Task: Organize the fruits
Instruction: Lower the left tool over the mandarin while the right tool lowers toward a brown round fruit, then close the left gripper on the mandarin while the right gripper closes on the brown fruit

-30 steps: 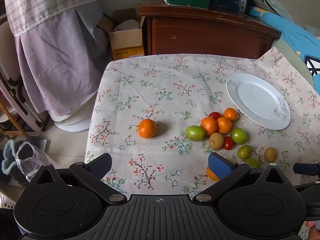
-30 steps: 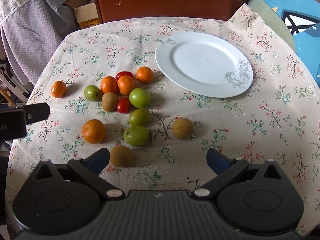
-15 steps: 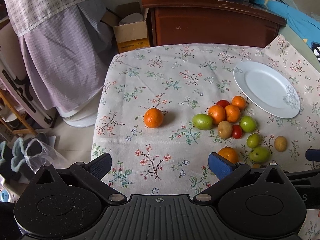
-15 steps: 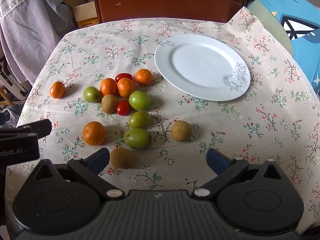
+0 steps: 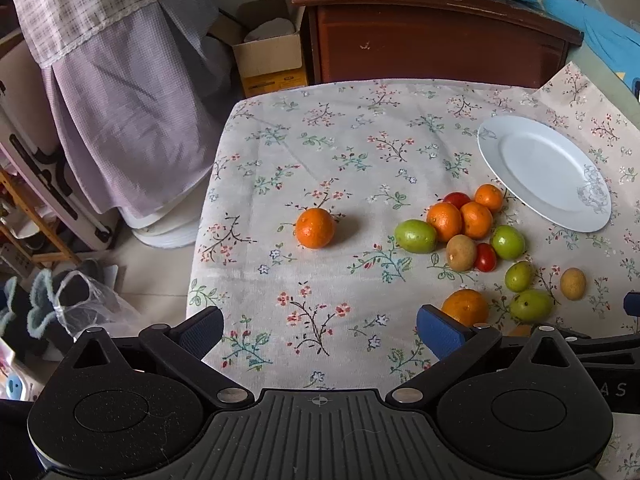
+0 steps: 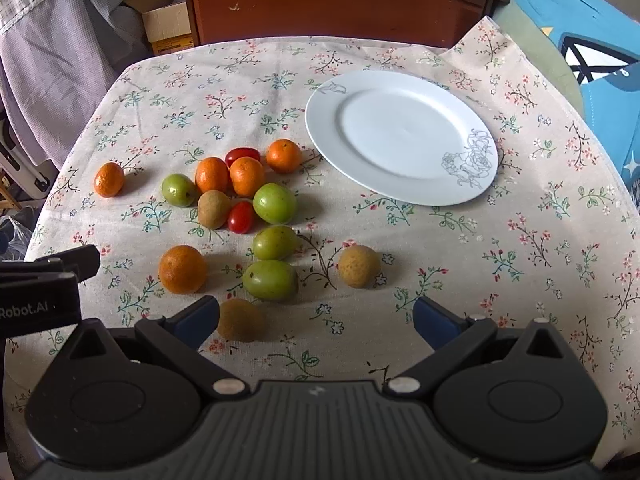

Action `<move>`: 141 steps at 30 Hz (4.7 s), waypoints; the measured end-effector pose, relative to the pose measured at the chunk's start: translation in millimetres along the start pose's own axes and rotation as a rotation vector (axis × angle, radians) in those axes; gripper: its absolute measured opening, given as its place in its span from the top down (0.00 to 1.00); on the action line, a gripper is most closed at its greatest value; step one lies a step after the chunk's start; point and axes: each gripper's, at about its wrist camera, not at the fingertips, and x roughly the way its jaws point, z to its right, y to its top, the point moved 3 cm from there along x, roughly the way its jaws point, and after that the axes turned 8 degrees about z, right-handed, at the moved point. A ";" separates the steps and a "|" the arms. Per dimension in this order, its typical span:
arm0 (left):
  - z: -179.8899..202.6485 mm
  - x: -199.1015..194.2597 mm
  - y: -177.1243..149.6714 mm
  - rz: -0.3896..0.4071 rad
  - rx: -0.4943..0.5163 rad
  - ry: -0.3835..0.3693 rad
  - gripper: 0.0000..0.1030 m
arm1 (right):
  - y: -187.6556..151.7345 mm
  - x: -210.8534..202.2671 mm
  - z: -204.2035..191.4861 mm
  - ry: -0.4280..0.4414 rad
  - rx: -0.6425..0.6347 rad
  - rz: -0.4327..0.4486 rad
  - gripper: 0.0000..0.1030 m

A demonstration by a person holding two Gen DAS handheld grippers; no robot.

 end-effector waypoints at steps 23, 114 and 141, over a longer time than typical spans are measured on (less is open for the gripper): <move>2.1 1.0 -3.6 -0.005 0.009 -0.011 0.00 | -2.3 3.4 -1.0 -0.018 -0.013 -0.003 0.01; -30.3 72.2 45.7 0.014 0.025 -0.136 0.19 | -25.4 2.7 -5.4 0.325 0.036 0.068 0.68; -18.7 94.5 35.9 0.011 0.045 -0.188 0.72 | -24.2 8.2 0.8 0.334 0.103 0.054 0.72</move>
